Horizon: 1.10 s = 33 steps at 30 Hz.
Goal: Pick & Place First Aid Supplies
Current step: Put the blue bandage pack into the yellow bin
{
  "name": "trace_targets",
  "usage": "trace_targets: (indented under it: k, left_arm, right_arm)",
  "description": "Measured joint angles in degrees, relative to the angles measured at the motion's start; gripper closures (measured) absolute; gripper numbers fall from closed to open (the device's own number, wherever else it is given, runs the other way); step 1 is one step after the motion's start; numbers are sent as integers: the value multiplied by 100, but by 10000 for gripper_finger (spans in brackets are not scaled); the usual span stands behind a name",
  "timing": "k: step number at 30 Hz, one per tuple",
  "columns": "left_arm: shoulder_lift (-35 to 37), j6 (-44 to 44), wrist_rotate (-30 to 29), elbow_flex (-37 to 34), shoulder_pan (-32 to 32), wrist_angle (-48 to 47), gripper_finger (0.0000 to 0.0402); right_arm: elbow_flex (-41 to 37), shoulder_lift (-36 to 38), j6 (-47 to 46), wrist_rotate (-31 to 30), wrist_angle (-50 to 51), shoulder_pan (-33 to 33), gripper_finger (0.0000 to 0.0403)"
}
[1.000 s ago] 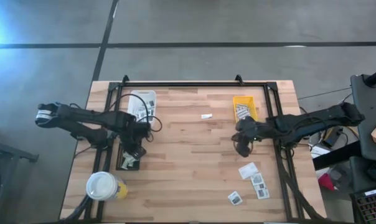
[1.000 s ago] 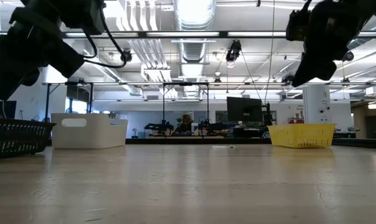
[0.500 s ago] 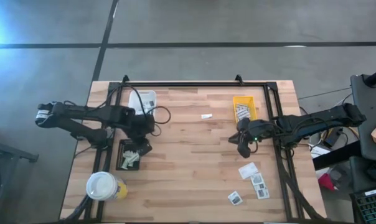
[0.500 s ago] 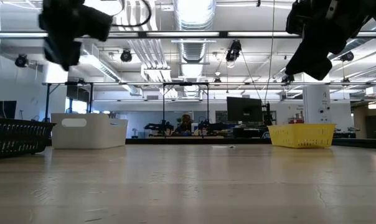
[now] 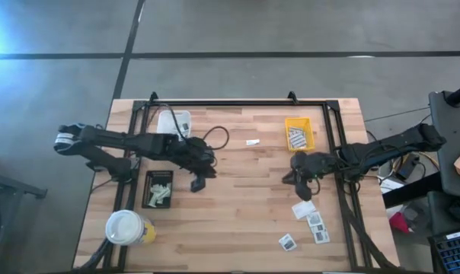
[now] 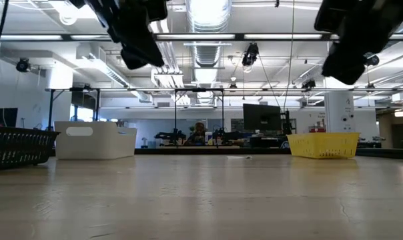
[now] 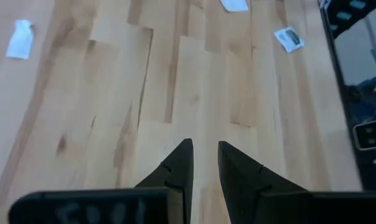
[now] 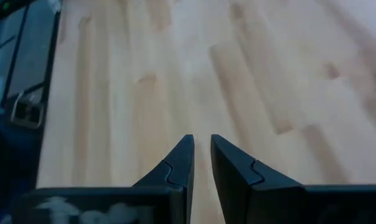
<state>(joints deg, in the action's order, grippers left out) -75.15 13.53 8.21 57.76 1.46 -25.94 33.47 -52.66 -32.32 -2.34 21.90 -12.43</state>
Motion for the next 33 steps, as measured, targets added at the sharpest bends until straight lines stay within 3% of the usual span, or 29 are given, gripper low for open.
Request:
trace_targets:
  k: [15,24,33]
  left_arm:
    - [-1558,-309,-23,-4,343,701,335]
    - [-1811,-330,-66,-4,495,1619,335]
    - [-1825,-486,-68,-4,506,2186,335]
  right_arm:
    - [-318,-4,-2418,-20,495,-1697,383]
    - [-700,-182,-3440,433,495,-1959,394]
    - [-684,-1366,-3471,895,490,-1971,394]
